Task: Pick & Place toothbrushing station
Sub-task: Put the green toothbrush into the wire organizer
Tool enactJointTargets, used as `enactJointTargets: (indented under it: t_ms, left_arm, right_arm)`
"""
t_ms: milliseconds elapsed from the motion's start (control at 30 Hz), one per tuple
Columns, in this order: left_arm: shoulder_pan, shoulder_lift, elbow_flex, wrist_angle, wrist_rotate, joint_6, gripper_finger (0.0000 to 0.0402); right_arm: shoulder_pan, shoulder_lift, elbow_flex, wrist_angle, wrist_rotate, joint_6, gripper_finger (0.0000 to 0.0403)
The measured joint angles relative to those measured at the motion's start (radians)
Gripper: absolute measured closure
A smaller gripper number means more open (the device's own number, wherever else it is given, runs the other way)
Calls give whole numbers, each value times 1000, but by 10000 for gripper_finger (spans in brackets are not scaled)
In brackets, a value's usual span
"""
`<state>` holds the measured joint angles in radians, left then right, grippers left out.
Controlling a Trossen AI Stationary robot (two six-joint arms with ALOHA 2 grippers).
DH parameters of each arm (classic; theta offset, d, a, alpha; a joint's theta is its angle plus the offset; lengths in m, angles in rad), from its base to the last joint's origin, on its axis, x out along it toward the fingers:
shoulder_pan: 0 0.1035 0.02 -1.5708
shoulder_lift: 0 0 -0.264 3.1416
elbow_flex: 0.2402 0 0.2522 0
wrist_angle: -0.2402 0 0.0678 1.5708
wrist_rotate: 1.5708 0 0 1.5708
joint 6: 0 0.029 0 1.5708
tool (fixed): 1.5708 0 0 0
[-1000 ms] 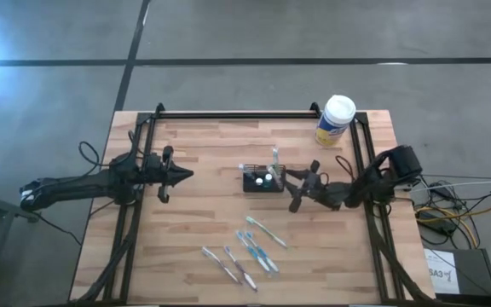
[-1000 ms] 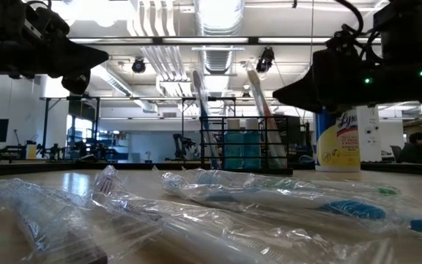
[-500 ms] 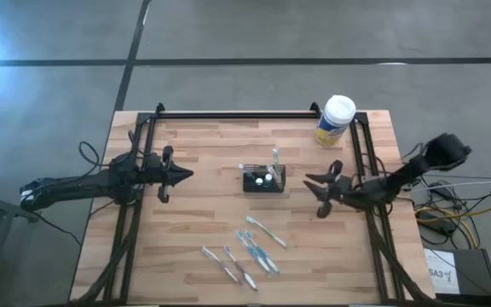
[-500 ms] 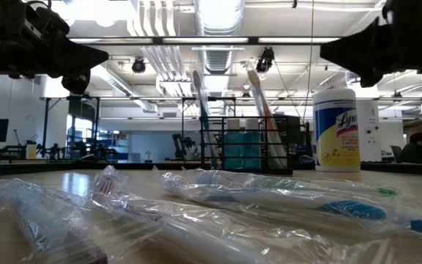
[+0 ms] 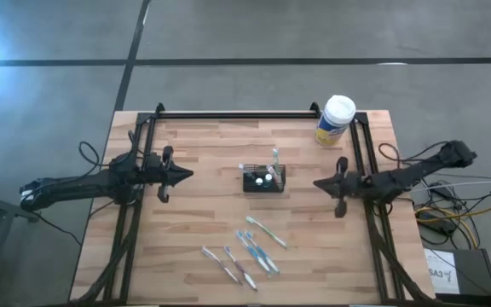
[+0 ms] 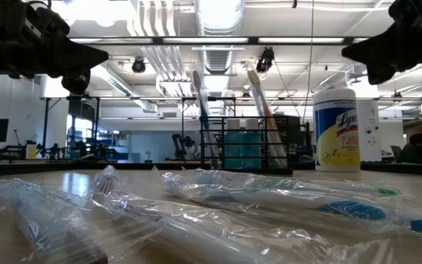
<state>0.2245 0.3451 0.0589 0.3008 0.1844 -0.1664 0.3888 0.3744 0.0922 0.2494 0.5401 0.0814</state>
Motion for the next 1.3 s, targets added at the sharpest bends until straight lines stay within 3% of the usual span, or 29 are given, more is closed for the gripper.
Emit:
enactJointTargets:
  t_ms: [267,433,567,667,800,933,1067,1300]
  left_arm:
    - [0,33,0,42,-10,2,388]
    - [0,66,-1,50,-29,3,392]
    - [-9,108,-8,49,41,-21,396]
    - [-43,165,-4,46,107,-43,394]
    - [-116,250,24,47,112,-42,393]
    - [-174,322,59,42,66,-44,392]
    - [-209,357,76,118,8,-67,392]
    - [-210,350,70,178,-45,-76,392]
  right_arm:
    - [-158,-264,-74,-185,-173,61,394]
    - [-332,-293,-71,-203,-364,78,395]
    - [-403,-304,-82,-188,-388,65,394]
    - [-412,-292,-83,-209,-407,58,394]
    - [-412,-286,-83,-215,-411,74,394]
    - [-411,-287,-83,-217,-423,84,394]
    - [-409,-285,-83,-203,-505,87,394]
    - [-328,-167,-55,-165,-465,150,394]
